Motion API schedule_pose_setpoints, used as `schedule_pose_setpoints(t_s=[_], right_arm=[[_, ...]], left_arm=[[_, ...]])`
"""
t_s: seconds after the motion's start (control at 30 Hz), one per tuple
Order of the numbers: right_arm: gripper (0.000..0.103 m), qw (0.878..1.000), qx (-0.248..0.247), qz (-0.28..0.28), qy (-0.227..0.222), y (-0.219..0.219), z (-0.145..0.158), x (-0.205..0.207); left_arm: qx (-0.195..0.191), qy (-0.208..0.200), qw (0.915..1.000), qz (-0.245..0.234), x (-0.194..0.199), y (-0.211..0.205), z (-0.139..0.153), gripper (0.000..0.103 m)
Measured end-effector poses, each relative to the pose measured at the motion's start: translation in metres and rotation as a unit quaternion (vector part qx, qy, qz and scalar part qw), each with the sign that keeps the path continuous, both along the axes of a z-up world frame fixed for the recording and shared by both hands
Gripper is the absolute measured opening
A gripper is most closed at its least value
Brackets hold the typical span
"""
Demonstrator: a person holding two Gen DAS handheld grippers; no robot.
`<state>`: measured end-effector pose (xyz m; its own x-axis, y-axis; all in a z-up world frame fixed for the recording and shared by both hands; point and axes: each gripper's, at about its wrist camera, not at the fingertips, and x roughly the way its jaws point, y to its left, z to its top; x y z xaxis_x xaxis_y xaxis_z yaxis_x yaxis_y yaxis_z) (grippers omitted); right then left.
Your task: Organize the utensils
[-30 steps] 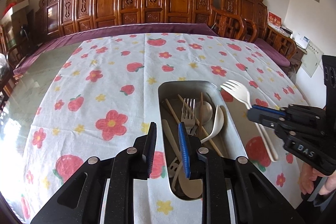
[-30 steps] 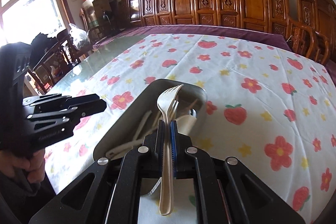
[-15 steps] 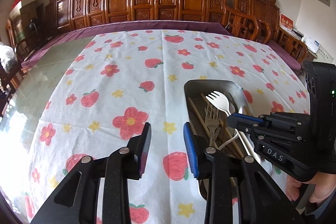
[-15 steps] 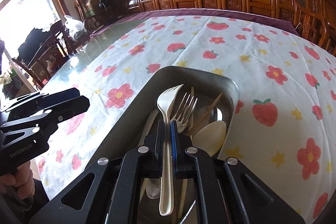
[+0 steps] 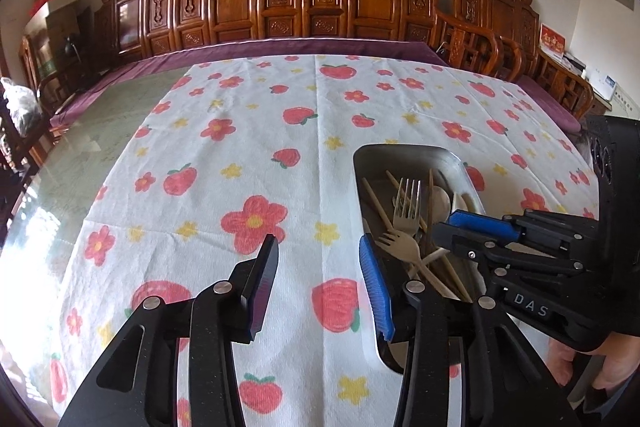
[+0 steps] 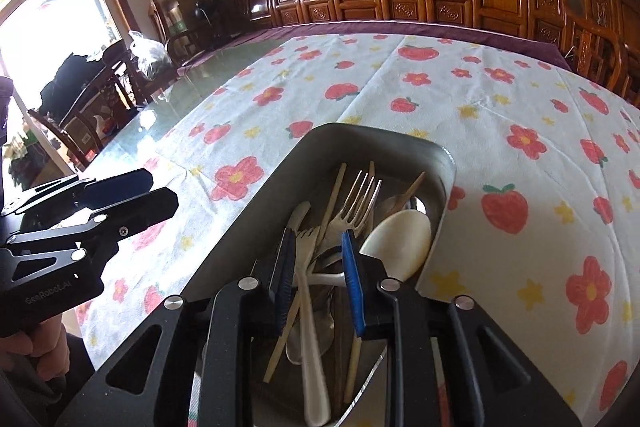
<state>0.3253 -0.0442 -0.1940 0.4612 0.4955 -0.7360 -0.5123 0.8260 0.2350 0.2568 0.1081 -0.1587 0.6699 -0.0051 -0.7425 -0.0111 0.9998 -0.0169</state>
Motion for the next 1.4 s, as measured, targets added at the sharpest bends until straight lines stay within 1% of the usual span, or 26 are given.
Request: schedule_pose_setpoints(t_s=[0.1, 0.13, 0.17, 0.2, 0.23, 0.27, 0.3, 0.33, 0.4, 0.43, 0.5, 0.6, 0.73, 0.87, 1.03, 1.1, 1.3, 1.4], right_arm=[[0.026, 1.0, -0.005, -0.01, -0.017, -0.012, 0.013, -0.013], [0.026, 1.0, -0.005, -0.013, -0.022, -0.017, 0.017, -0.018], [0.026, 0.999, -0.005, -0.017, -0.026, -0.022, 0.022, -0.023], [0.028, 0.999, -0.006, -0.023, -0.032, -0.029, 0.027, -0.031], [0.03, 0.999, -0.006, -0.027, -0.035, -0.035, 0.031, -0.035], [0.034, 0.999, -0.008, -0.033, -0.039, -0.04, 0.035, -0.041], [0.042, 0.998, -0.012, -0.041, -0.046, -0.048, 0.04, -0.051], [0.047, 0.997, -0.015, -0.047, -0.052, -0.053, 0.044, -0.057], [0.067, 0.996, -0.023, -0.065, -0.064, -0.068, 0.052, -0.073], [0.071, 0.995, -0.025, -0.074, -0.068, -0.074, 0.055, -0.079], [0.086, 0.993, -0.029, -0.092, -0.07, -0.086, 0.06, -0.09], [0.1, 0.989, -0.036, -0.123, -0.077, -0.107, 0.069, -0.109], [0.1, 0.985, -0.039, -0.15, -0.082, -0.134, 0.078, -0.137], [0.1, 0.981, -0.034, -0.166, -0.095, -0.15, 0.094, -0.162], [0.1, 0.974, -0.015, -0.186, -0.131, -0.17, 0.13, -0.197], [0.1, 0.969, -0.01, -0.191, -0.155, -0.175, 0.149, -0.214], [0.1, 0.955, 0.005, -0.202, -0.218, -0.185, 0.199, -0.252], [0.1, 0.951, 0.009, -0.205, -0.232, -0.189, 0.214, -0.265]], left_arm=[[0.001, -0.009, 1.0, -0.003, -0.012, -0.007, 0.007, 0.051], [0.0, -0.01, 0.9999, -0.005, -0.016, -0.01, 0.01, 0.051], [0.0, -0.01, 0.9999, -0.005, -0.019, -0.013, 0.011, 0.058], [-0.001, -0.013, 0.9999, -0.007, -0.024, -0.016, 0.014, 0.068], [-0.002, -0.016, 0.9998, -0.008, -0.029, -0.019, 0.017, 0.072], [-0.003, -0.018, 0.9998, -0.009, -0.033, -0.021, 0.018, 0.077], [-0.004, -0.018, 0.9998, -0.011, -0.038, -0.025, 0.02, 0.08], [-0.004, -0.017, 0.9998, -0.013, -0.042, -0.028, 0.021, 0.082], [-0.006, -0.018, 0.9997, -0.016, -0.052, -0.035, 0.024, 0.089], [-0.007, -0.017, 0.9997, -0.018, -0.057, -0.038, 0.025, 0.091], [-0.011, -0.012, 0.9996, -0.024, -0.067, -0.045, 0.027, 0.095], [-0.006, -0.009, 0.9995, -0.028, -0.08, -0.057, 0.032, 0.095], [-0.003, -0.013, 0.9993, -0.033, -0.099, -0.069, 0.046, 0.095], [0.009, -0.031, 0.9989, -0.034, -0.119, -0.077, 0.066, 0.095], [0.017, -0.062, 0.9976, -0.027, -0.147, -0.084, 0.098, 0.095], [0.019, -0.075, 0.9967, -0.024, -0.156, -0.087, 0.109, 0.095], [0.006, -0.12, 0.9924, -0.024, -0.185, -0.094, 0.146, 0.095], [0.004, -0.142, 0.9896, -0.023, -0.199, -0.096, 0.161, 0.095]])
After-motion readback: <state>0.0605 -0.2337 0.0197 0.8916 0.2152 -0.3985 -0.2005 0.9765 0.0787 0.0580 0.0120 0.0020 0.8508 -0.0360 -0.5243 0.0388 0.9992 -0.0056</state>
